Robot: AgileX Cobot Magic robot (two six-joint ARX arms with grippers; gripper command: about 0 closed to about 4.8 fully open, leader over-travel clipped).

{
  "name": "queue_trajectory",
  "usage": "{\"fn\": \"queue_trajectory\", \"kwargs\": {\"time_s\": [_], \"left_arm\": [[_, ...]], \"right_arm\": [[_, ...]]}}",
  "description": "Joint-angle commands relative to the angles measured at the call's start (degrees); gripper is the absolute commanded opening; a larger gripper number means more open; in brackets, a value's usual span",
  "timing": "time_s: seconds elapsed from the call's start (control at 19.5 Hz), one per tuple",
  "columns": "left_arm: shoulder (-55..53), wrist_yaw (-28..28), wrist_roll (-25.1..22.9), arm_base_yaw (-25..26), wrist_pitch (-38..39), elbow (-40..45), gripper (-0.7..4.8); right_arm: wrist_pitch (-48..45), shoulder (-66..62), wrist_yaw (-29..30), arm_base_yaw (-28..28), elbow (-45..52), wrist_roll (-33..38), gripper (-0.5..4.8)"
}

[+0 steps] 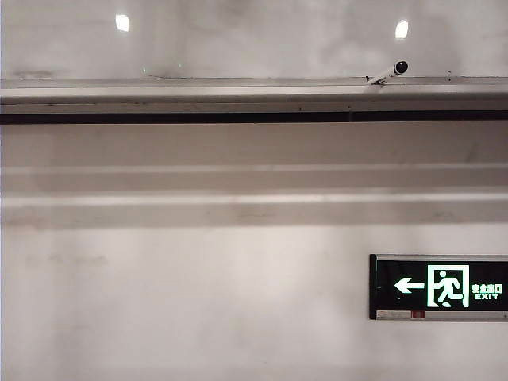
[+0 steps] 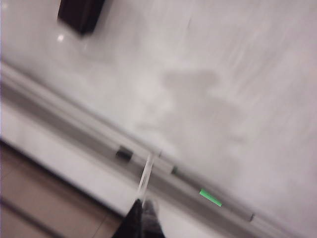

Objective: Wipe the whiteboard clean using the black magnetic whiteboard eraser attached to the whiteboard.

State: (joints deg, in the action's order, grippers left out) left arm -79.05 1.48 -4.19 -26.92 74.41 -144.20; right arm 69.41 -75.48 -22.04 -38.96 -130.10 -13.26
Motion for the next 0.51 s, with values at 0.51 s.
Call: {"fn": "queue_trajectory", "kwargs": {"time_s": [0.51], "left_arm": [[35.82, 9.88, 0.59, -0.02, -14.91, 42.38, -0.06]], "right_arm": [[-38.62, 30.16, 2.78, -0.13, 52.63, 4.55, -0.01]]}}
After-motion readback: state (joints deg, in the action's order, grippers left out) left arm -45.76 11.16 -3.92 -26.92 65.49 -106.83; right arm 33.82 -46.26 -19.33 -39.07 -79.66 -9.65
